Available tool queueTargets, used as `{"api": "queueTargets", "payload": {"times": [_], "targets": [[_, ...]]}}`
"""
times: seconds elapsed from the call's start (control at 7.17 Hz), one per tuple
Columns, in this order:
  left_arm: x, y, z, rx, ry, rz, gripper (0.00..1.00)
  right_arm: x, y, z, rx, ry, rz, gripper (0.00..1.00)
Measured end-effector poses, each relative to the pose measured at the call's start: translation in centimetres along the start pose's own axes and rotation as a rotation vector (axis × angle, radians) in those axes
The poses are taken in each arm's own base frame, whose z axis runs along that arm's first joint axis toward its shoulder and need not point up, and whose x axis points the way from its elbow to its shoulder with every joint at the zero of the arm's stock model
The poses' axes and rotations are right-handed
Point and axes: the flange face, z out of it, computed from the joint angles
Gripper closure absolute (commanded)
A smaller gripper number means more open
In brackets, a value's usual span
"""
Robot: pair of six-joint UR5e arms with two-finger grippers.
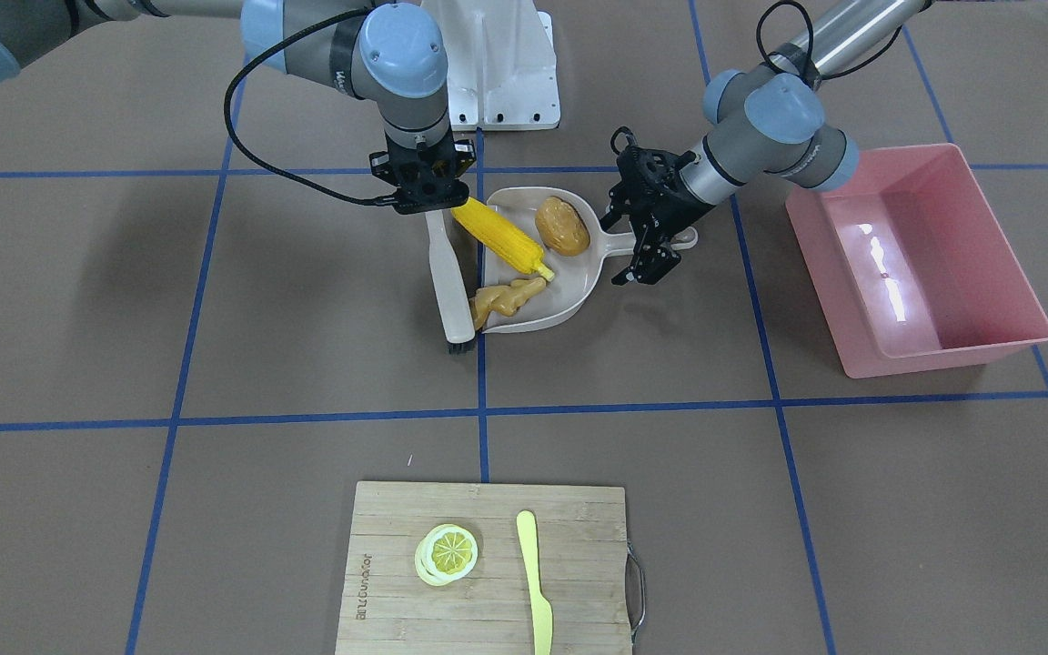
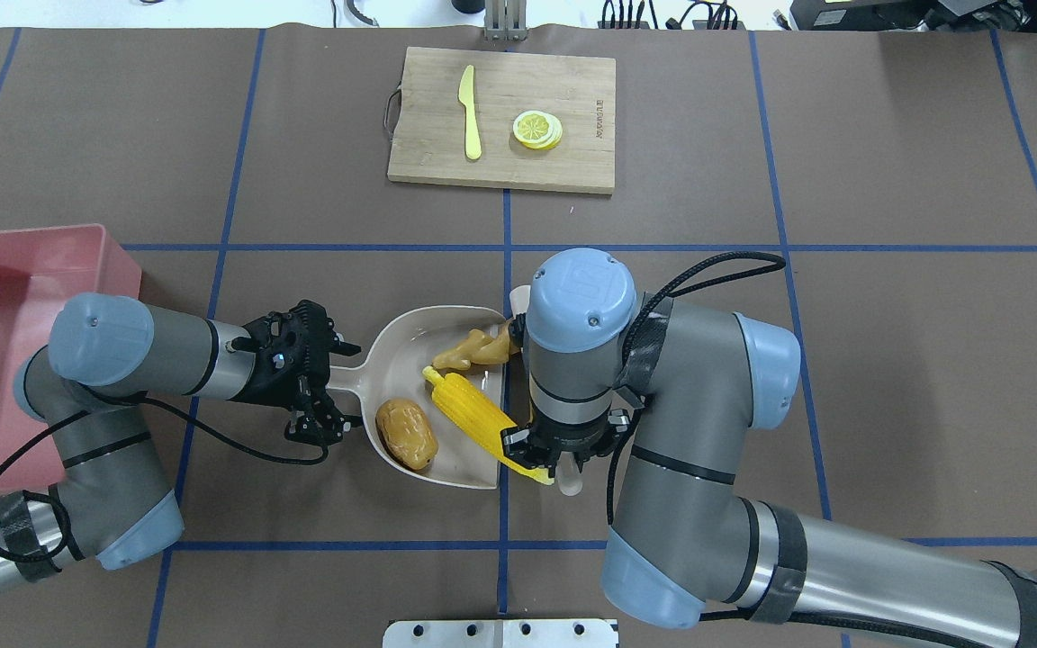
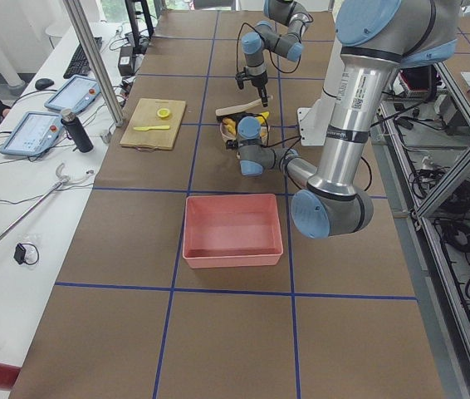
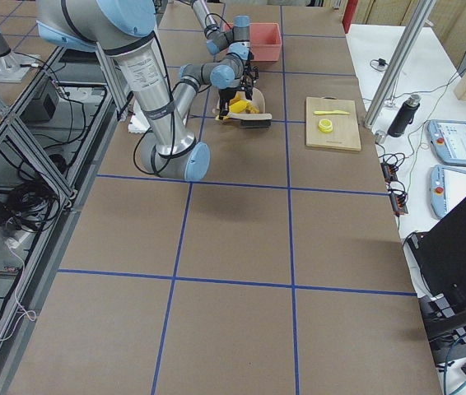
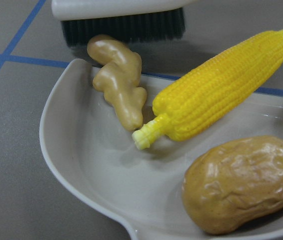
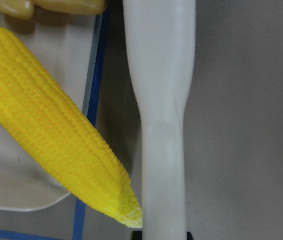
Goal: Sweep and dump trash into bin
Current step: 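Sweep the corn, potato and ginger into the dustpan with the right brush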
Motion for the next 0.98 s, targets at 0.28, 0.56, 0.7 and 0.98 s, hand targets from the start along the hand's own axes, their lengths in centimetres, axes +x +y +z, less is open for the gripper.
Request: {"api": "queueTargets", "payload": {"times": [0.28, 0.56, 0.7, 0.98], "targets": [[0.0, 0.0, 0.0, -0.002, -0.001, -0.001, 0.03, -2.2, 1.2, -0.3, -0.029, -0.030, -0.014, 1.00], [0.0, 0.0, 0.1, -0.006, 0.000, -0.002, 0.03, -4.2, 1.6, -1.0, -0.043, -0.053, -0.004, 1.00], [0.0, 0.1, 0.1, -0.007, 0.000, -0.003, 0.03, -5.0, 1.6, -1.4, -0.047, -0.062, -0.002, 1.00], [0.0, 0.0, 0.1, -0.007, 0.000, -0.003, 0.03, -6.4, 1.5, -1.9, -0.049, -0.073, 0.024, 1.00]]}}
